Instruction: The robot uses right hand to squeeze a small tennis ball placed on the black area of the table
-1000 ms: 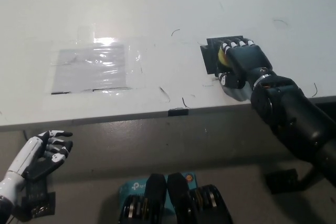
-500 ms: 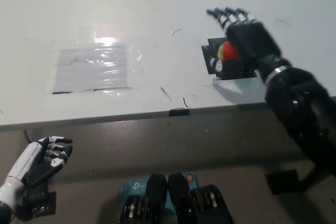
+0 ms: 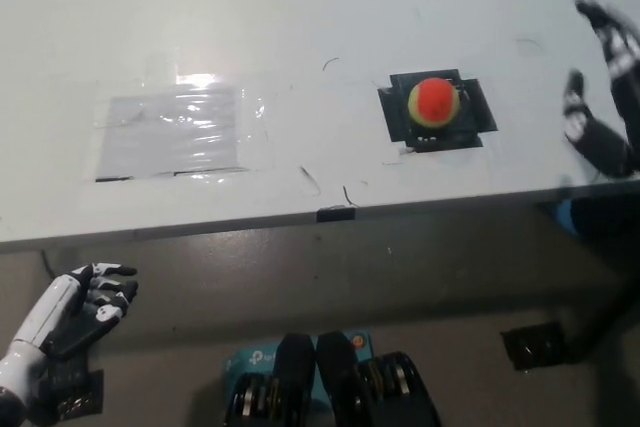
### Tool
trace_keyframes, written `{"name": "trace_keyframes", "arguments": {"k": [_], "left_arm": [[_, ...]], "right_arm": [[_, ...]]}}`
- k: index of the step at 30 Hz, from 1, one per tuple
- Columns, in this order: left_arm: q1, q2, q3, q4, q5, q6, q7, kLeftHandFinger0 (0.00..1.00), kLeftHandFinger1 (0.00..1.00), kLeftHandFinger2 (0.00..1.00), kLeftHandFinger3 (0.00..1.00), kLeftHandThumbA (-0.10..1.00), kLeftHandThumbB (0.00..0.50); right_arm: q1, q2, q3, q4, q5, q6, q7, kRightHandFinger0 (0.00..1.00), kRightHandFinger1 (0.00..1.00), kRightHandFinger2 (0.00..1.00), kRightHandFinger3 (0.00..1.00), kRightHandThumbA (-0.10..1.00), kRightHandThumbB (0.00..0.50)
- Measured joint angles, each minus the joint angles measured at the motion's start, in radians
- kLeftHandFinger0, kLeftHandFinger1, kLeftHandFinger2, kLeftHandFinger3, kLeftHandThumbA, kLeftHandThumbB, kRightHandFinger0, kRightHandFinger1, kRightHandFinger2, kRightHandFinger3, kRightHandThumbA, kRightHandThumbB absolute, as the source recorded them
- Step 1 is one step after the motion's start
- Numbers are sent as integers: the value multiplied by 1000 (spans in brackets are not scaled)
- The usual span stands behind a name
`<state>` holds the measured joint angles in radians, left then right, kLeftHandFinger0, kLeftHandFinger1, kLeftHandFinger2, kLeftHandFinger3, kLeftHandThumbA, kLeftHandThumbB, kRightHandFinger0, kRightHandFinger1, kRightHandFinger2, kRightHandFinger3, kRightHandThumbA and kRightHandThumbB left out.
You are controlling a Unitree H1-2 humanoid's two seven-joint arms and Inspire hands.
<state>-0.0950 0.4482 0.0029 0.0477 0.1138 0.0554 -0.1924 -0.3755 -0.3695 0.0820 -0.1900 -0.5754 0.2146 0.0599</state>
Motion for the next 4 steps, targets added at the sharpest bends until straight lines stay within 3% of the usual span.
{"name": "trace_keyframes", "arguments": {"k": [2,4], "left_arm": [[0,0,-1,0,0,0,0,421,484,593,690,712,28],[0,0,-1,1,0,0,0,415,481,590,682,690,22]], "right_arm": [[45,38,-40,43,44,-20,-7,49,121,289,640,-29,183],[75,72,-77,76,78,-31,-12,4,82,268,612,-49,190]]}}
